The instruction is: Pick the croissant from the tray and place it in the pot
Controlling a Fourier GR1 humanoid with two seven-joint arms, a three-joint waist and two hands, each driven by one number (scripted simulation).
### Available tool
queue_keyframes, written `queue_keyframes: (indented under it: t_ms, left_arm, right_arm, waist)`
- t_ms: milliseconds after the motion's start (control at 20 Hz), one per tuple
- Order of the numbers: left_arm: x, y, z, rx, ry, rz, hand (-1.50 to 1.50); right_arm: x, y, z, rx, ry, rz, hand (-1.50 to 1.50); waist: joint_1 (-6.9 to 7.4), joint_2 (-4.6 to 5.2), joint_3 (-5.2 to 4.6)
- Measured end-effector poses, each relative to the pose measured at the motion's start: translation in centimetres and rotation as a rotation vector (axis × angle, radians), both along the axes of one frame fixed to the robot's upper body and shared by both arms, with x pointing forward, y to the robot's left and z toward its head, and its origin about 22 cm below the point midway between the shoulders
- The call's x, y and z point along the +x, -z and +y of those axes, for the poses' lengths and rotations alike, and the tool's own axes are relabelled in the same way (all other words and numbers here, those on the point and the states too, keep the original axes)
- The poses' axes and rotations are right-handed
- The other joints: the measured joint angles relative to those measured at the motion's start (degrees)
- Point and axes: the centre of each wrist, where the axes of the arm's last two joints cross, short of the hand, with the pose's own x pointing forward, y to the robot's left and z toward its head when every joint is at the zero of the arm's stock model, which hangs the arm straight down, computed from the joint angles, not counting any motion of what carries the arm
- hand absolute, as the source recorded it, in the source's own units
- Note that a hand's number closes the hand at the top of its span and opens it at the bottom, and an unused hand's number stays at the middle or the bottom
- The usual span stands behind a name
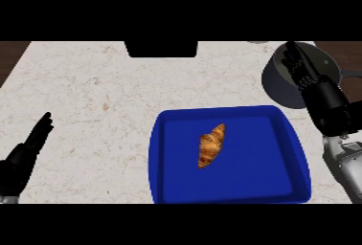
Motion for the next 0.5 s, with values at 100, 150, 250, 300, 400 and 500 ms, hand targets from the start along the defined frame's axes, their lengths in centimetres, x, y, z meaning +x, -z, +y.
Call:
queue_keyframes:
  t_ms: [100,150,250,300,400,500]
  left_arm:
    - [1.3,-0.9,-0.8,-0.036,0.007,-0.047,0.00]
    - [2.0,-1.6,-1.3,-0.063,0.005,-0.081,0.00]
    - [3.5,-3.0,-2.6,-0.134,-0.004,-0.160,0.00]
    - [4.2,-4.0,-3.3,-0.171,-0.004,-0.209,0.00]
    - [4.8,-4.5,-4.3,-0.227,-0.001,-0.243,0.00]
    - [5.4,-5.0,-5.8,-0.287,0.001,-0.272,0.00]
  right_arm:
    - [0.2,-0.4,-0.9,0.025,-0.027,-0.017,1.50]
    - [0.2,-0.4,-1.6,0.046,-0.052,-0.030,1.50]
    - [0.2,-0.8,-2.5,0.105,-0.119,-0.062,1.50]
    - [0.2,-0.8,-2.9,0.138,-0.159,-0.076,1.50]
    - [0.2,-1.4,-5.2,-0.075,-0.086,-0.099,-1.50]
    - [-0.3,0.8,-7.2,-0.133,-0.004,-0.113,-1.50]
  waist:
    - [0.24,0.33,0.37]
    - [0.36,0.43,0.54]
    - [0.24,0.57,0.77]
    - [0.23,0.62,0.88]
    - [-0.17,0.64,0.62]
    - [-0.11,0.84,0.80]
